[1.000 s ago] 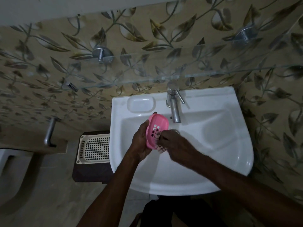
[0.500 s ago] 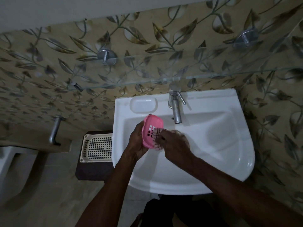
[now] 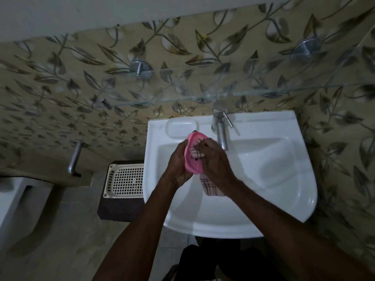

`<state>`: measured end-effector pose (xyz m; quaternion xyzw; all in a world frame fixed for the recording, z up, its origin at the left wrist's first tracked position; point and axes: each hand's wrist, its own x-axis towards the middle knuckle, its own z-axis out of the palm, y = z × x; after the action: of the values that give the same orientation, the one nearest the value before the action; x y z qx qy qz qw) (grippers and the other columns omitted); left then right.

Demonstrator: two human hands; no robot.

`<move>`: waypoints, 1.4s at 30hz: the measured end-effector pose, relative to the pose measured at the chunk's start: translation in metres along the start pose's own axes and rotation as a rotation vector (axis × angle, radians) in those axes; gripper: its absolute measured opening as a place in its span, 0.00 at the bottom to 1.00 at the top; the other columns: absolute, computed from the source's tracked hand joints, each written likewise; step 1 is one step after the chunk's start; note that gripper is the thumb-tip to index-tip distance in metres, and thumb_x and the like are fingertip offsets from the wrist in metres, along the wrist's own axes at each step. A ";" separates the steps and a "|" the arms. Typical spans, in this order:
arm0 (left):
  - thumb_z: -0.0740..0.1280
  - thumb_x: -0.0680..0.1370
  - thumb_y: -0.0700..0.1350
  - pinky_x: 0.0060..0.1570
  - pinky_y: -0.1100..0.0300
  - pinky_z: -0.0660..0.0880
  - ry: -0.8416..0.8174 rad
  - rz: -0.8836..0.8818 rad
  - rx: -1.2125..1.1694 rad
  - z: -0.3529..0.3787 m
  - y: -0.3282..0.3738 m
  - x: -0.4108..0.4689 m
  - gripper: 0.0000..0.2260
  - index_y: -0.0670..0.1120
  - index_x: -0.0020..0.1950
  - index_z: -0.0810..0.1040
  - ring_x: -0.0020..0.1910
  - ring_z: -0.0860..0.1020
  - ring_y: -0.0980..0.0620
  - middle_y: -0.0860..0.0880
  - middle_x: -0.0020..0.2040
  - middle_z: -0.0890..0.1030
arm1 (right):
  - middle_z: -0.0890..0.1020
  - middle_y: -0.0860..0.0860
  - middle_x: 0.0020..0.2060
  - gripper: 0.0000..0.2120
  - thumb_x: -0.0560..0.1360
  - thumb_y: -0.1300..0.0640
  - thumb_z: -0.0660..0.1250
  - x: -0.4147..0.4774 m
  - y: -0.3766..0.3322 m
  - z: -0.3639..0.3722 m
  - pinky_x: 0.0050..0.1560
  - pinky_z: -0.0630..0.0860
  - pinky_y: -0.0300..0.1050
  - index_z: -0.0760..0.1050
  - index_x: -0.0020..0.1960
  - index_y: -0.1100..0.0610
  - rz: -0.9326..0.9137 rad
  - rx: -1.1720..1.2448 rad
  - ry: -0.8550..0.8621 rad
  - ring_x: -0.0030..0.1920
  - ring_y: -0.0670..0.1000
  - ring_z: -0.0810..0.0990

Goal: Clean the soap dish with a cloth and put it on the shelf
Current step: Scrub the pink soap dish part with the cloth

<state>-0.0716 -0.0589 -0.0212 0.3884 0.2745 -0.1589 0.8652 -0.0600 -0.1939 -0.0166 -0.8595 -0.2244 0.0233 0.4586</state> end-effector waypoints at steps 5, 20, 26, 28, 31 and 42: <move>0.56 0.83 0.55 0.48 0.49 0.82 0.051 0.003 -0.019 -0.004 0.002 0.001 0.20 0.44 0.65 0.77 0.51 0.82 0.43 0.38 0.56 0.80 | 0.83 0.56 0.44 0.10 0.72 0.64 0.65 -0.013 0.002 -0.012 0.51 0.80 0.42 0.83 0.49 0.63 -0.046 0.081 -0.028 0.47 0.59 0.82; 0.57 0.83 0.55 0.45 0.62 0.80 0.115 0.079 0.125 0.033 -0.012 -0.006 0.20 0.44 0.62 0.80 0.47 0.85 0.54 0.47 0.52 0.85 | 0.79 0.61 0.55 0.16 0.76 0.72 0.62 -0.021 -0.011 -0.004 0.55 0.71 0.30 0.78 0.61 0.65 -0.011 -0.054 0.143 0.54 0.57 0.79; 0.59 0.82 0.56 0.58 0.54 0.78 0.198 0.060 0.119 0.030 -0.018 -0.010 0.20 0.42 0.62 0.80 0.55 0.82 0.48 0.44 0.57 0.84 | 0.82 0.63 0.48 0.16 0.71 0.72 0.65 -0.025 -0.017 -0.004 0.50 0.81 0.51 0.79 0.58 0.67 -0.040 -0.018 0.086 0.47 0.60 0.82; 0.58 0.83 0.53 0.66 0.52 0.73 0.177 0.076 0.062 0.032 -0.016 -0.010 0.21 0.41 0.67 0.77 0.62 0.79 0.46 0.42 0.64 0.80 | 0.82 0.62 0.47 0.14 0.73 0.69 0.64 -0.017 -0.024 -0.006 0.51 0.80 0.46 0.80 0.57 0.68 0.006 0.029 0.130 0.47 0.59 0.82; 0.57 0.82 0.56 0.45 0.56 0.81 0.149 0.003 0.077 0.028 -0.005 -0.014 0.23 0.39 0.65 0.76 0.45 0.83 0.49 0.43 0.50 0.85 | 0.81 0.58 0.50 0.16 0.74 0.68 0.61 -0.029 -0.027 -0.009 0.51 0.74 0.30 0.80 0.59 0.64 -0.115 0.059 0.042 0.49 0.49 0.80; 0.65 0.77 0.53 0.43 0.54 0.81 -0.124 -0.324 0.041 0.020 0.027 -0.018 0.15 0.42 0.53 0.81 0.43 0.82 0.45 0.43 0.46 0.83 | 0.80 0.51 0.56 0.16 0.77 0.60 0.67 -0.014 -0.022 -0.040 0.57 0.77 0.40 0.78 0.64 0.57 0.052 0.270 0.154 0.56 0.47 0.80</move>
<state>-0.0660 -0.0554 0.0168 0.3459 0.2762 -0.3255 0.8356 -0.0709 -0.2202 0.0211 -0.7948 -0.1609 -0.0010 0.5851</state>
